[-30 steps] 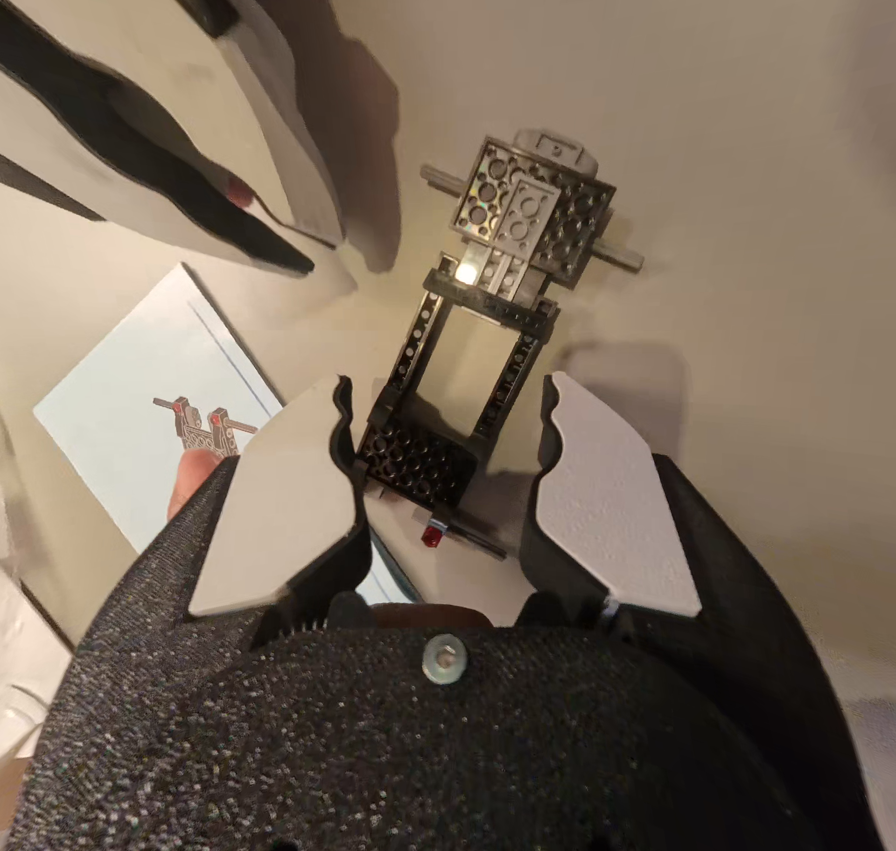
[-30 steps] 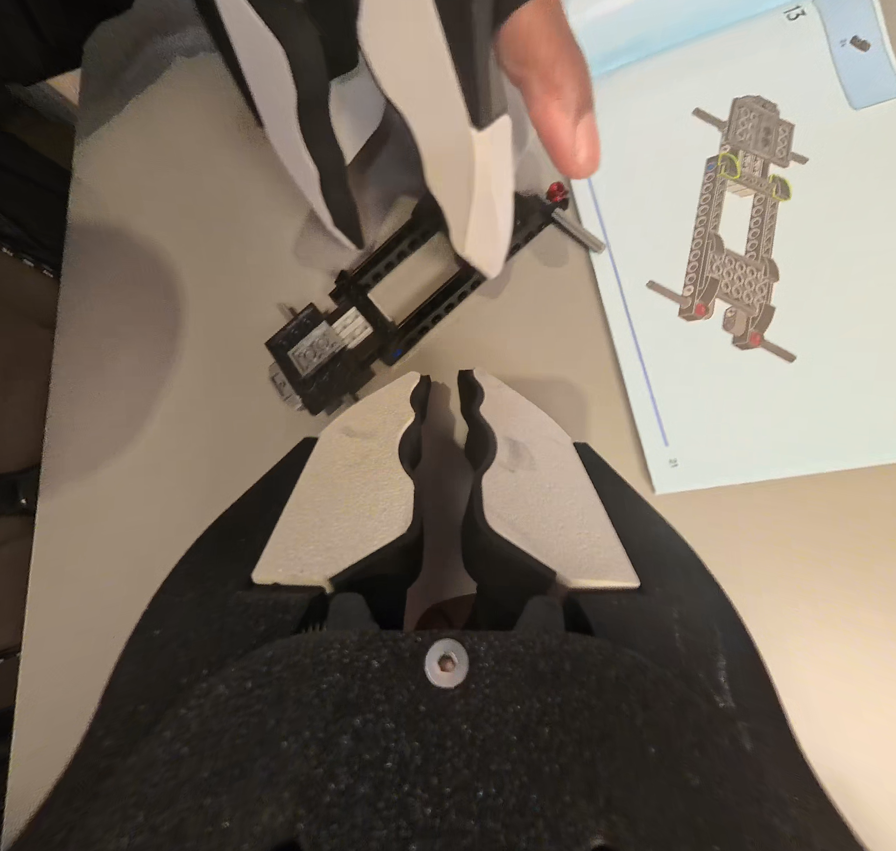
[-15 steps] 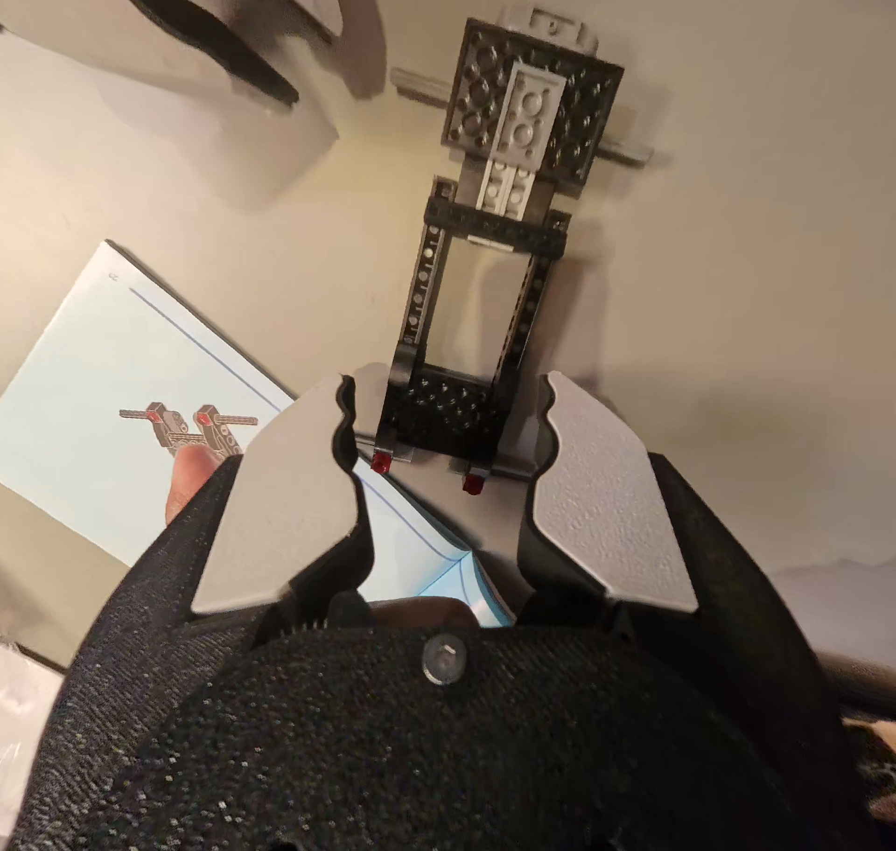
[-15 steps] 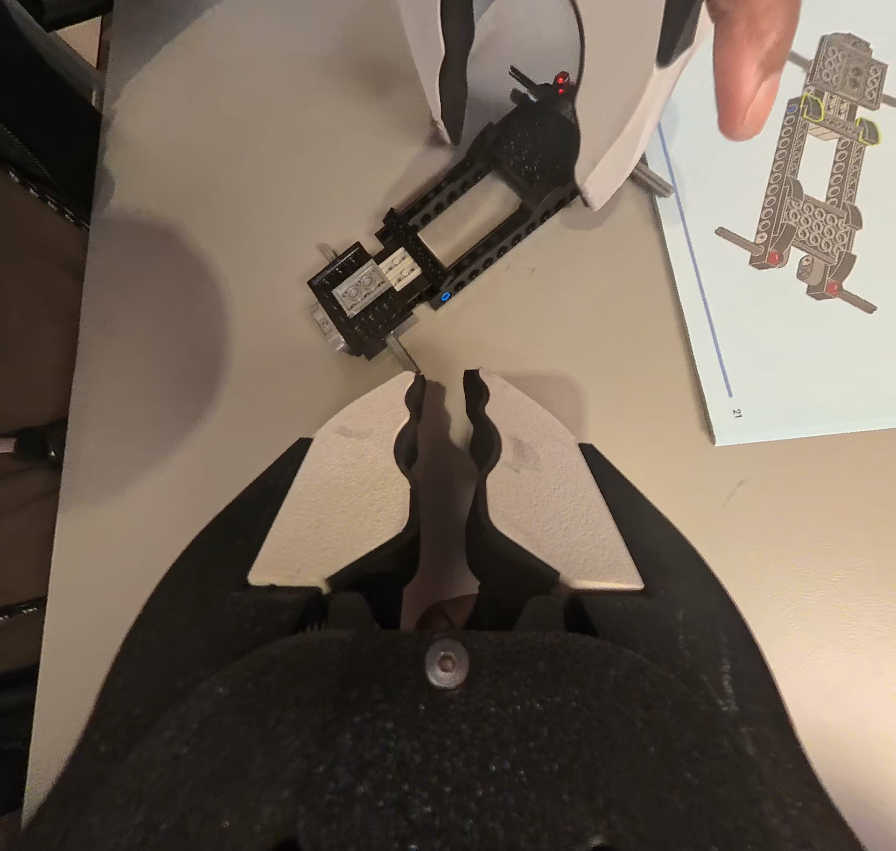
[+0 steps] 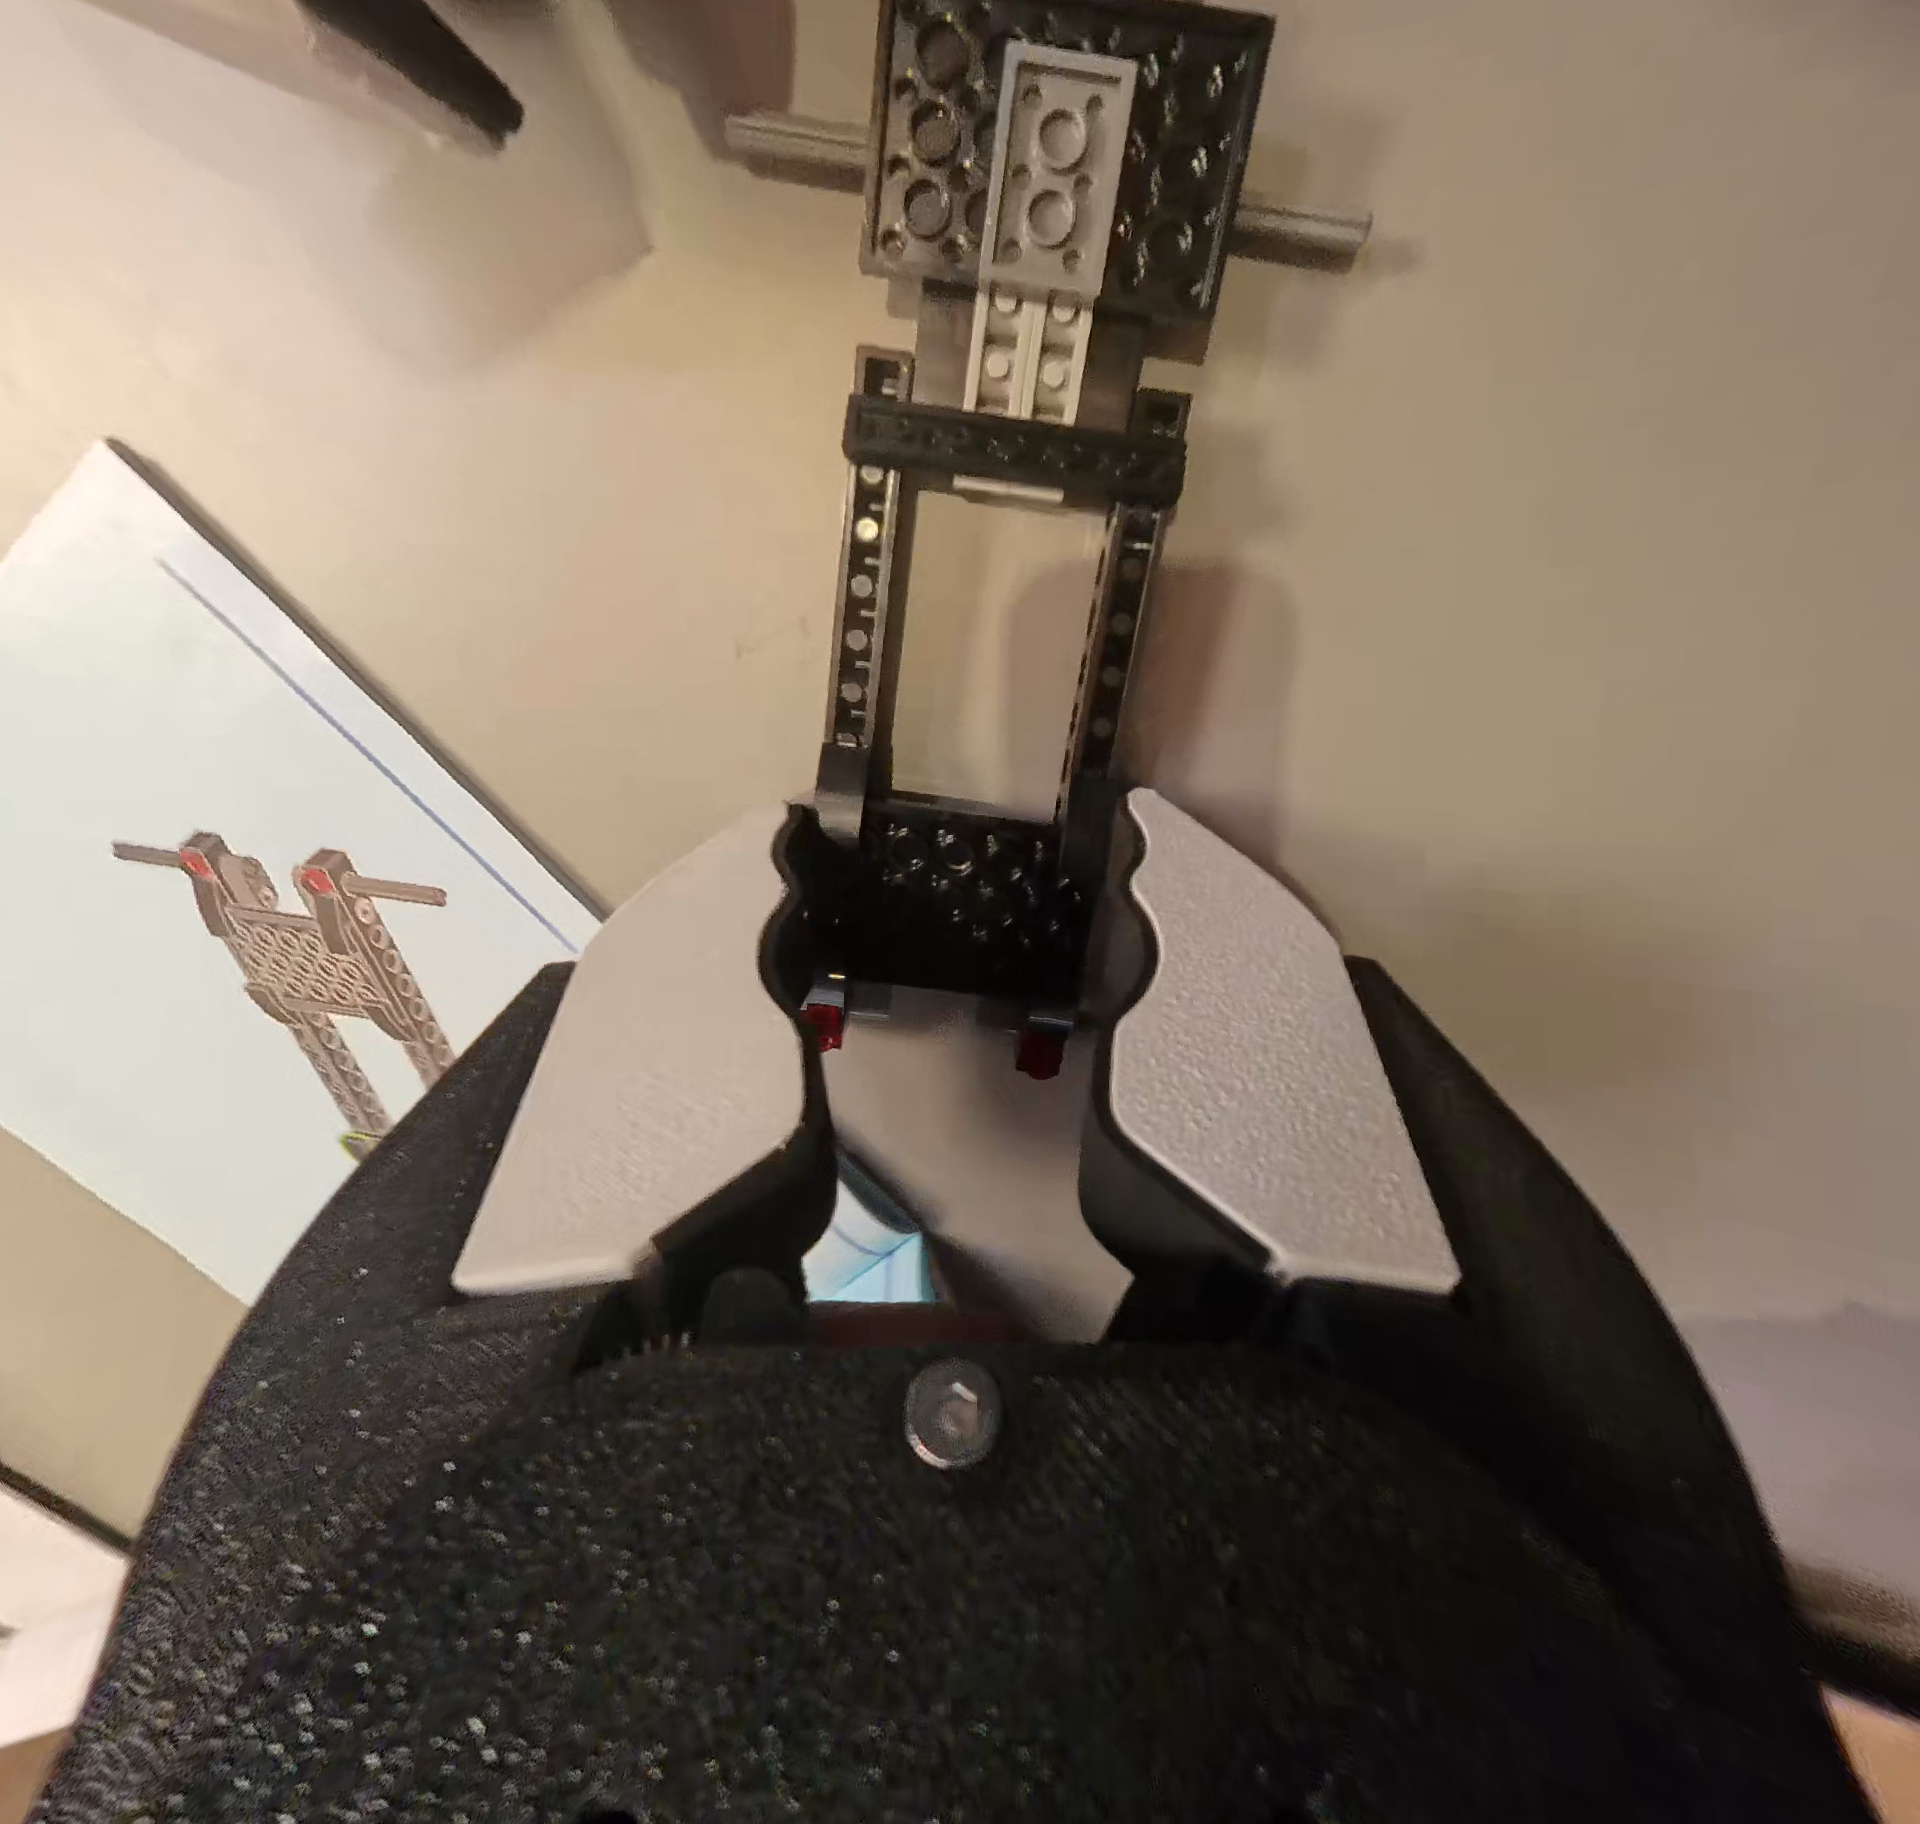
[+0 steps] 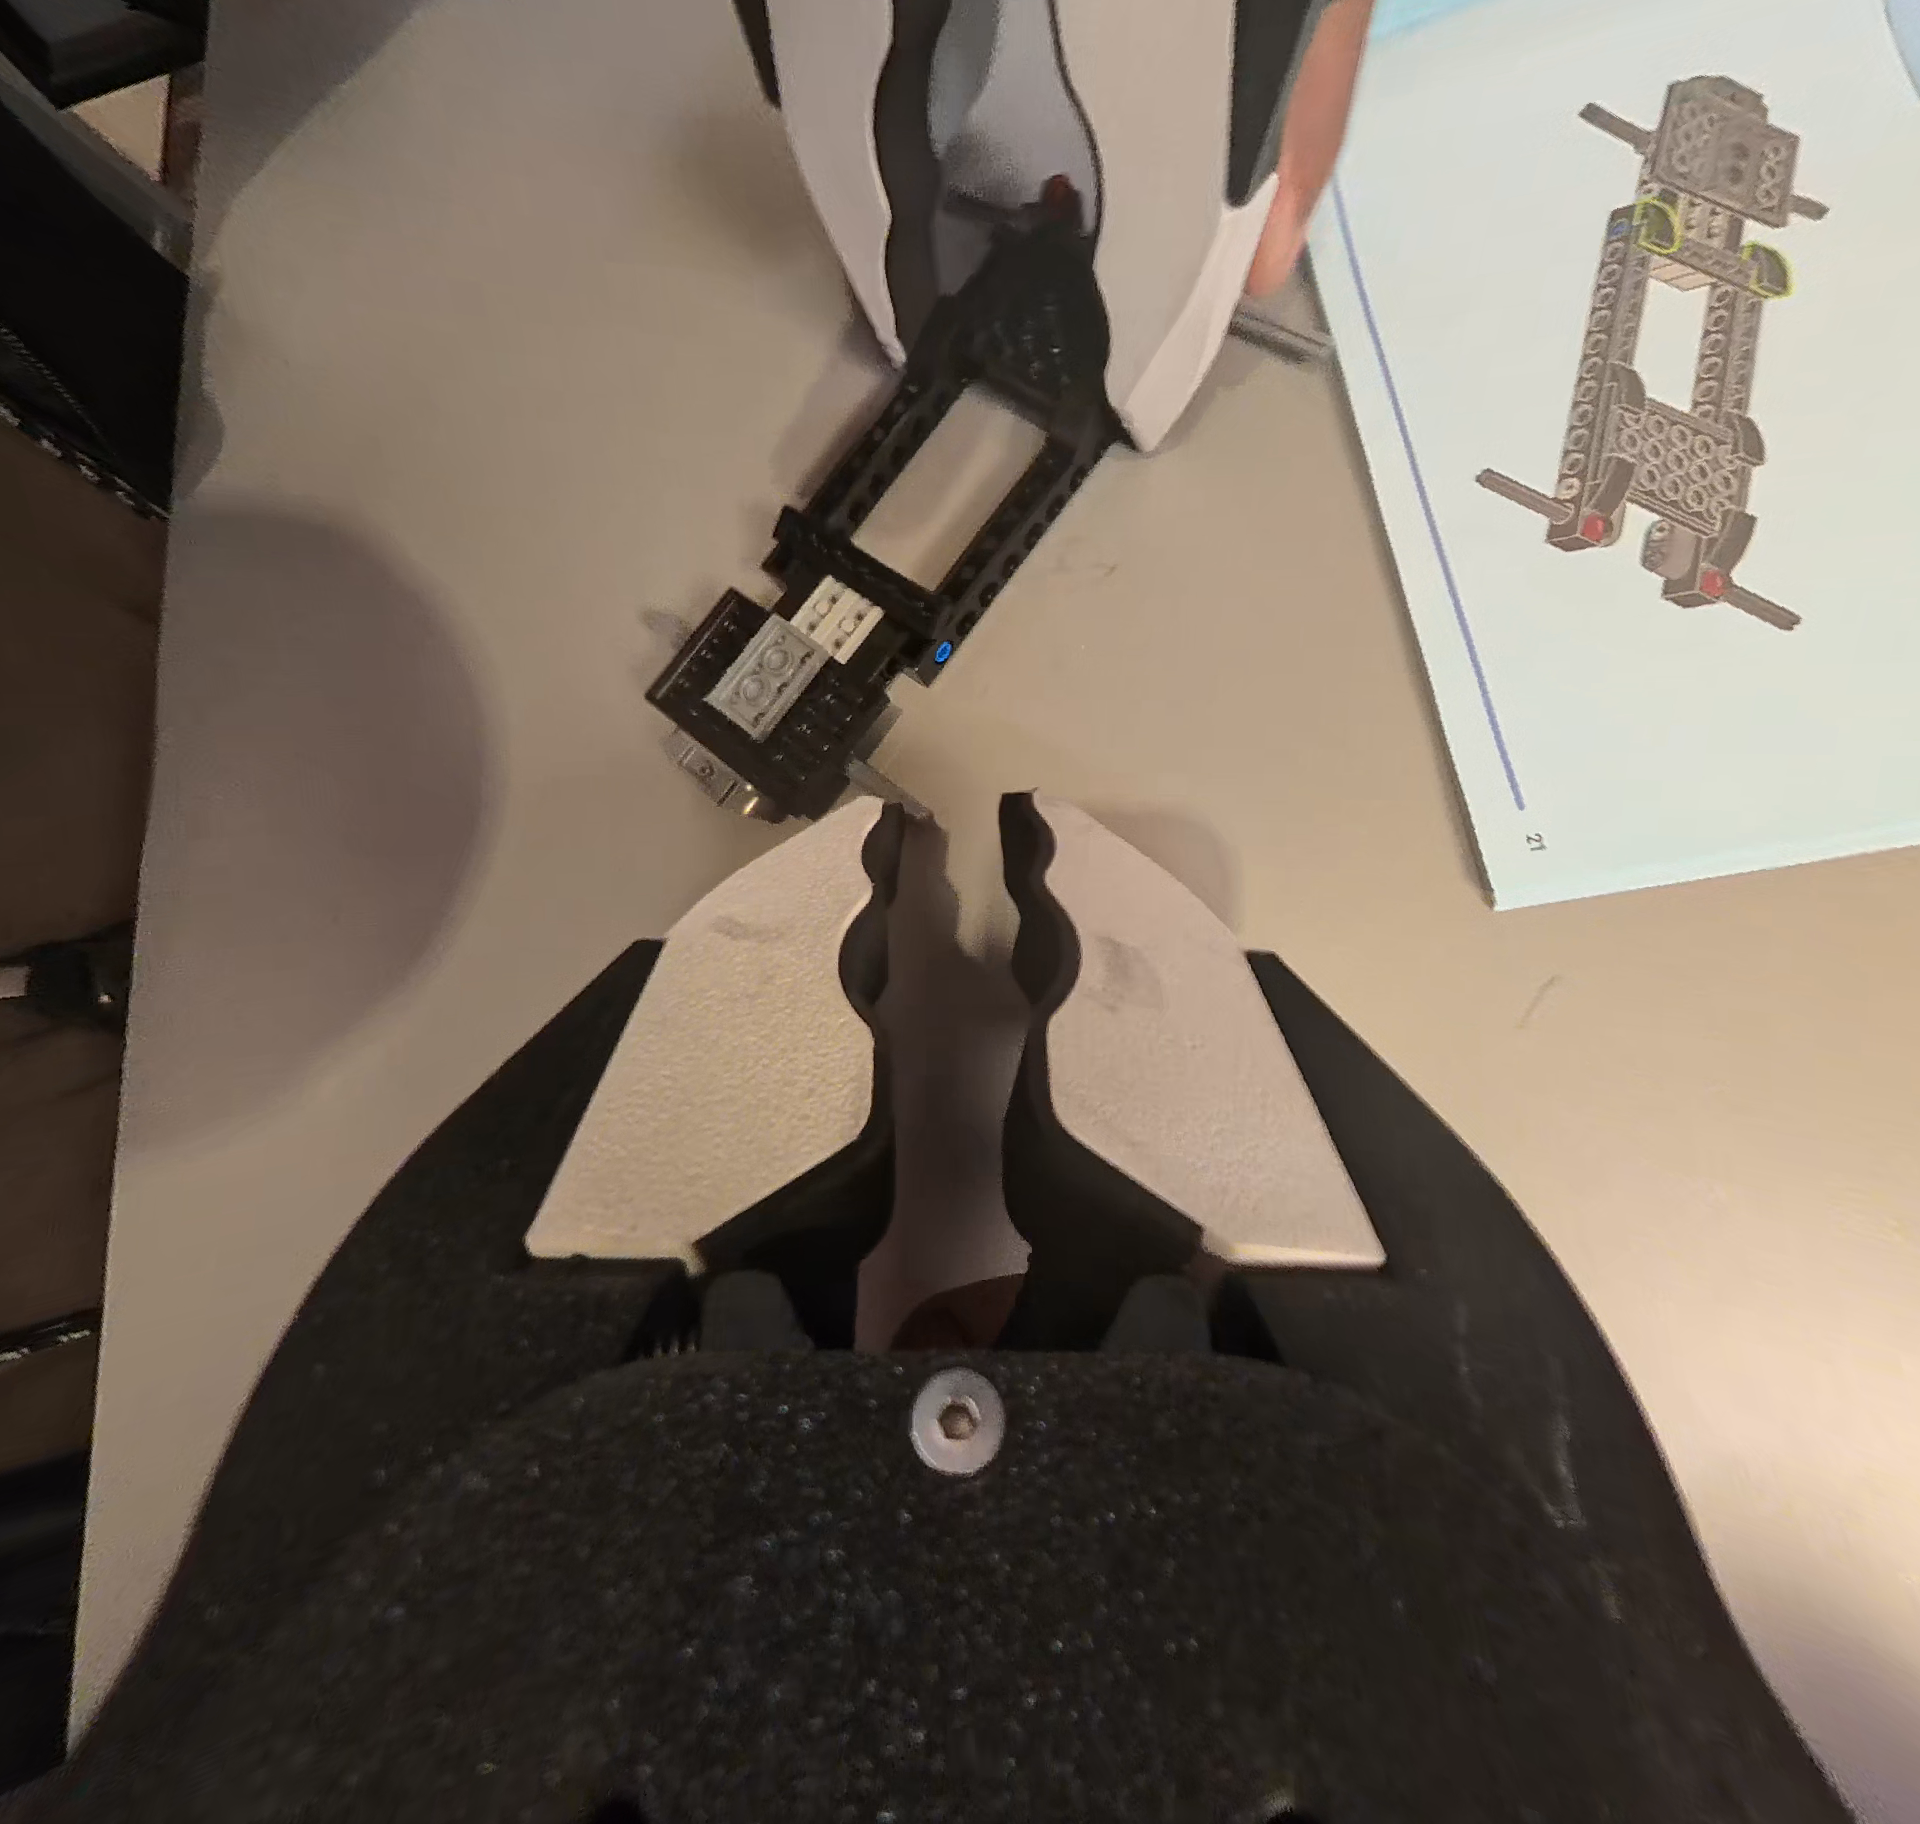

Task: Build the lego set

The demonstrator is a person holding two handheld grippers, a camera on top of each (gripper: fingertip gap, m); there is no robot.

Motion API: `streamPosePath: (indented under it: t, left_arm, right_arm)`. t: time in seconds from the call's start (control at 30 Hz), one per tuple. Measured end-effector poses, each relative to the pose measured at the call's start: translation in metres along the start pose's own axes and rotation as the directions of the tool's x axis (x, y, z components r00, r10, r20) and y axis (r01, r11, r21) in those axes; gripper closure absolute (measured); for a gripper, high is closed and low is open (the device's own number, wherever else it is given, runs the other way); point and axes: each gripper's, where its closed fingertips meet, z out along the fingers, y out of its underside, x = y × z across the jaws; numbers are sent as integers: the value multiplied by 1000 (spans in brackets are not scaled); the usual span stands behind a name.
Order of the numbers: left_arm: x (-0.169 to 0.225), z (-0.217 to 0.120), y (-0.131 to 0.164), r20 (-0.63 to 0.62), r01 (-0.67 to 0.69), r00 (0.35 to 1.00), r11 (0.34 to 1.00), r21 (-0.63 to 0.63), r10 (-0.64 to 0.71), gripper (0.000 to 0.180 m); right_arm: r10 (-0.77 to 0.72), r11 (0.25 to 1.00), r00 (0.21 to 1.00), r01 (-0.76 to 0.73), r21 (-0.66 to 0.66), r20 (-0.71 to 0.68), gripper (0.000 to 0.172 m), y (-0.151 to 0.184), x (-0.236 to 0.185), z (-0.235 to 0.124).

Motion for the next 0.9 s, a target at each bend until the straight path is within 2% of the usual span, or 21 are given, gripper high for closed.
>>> streamPosePath:
  t: [0.23,0.37,0.53,0.77,0.9]
  left_arm:
    - [14,0,-9,72,189,977,974,121,-199,126]
    - [17,-3,-16,115,207,966,960,186,-231,126]
    - [18,-6,-27,158,160,968,966,204,-194,126]
    - [14,-6,-36,213,84,969,976,202,-127,126]
    - [14,-9,-40,231,62,966,974,219,-113,126]
  right_arm:
    - [15,999,993,-12,31,-117,151,5,6,-15]
    - [71,995,991,-62,81,-116,150,8,1,-20]
    - [147,983,989,-145,113,-11,148,3,-6,-15]
    - [189,980,968,-196,26,166,143,-7,-19,11]
    - [209,977,943,-214,-9,257,133,-8,-28,18]
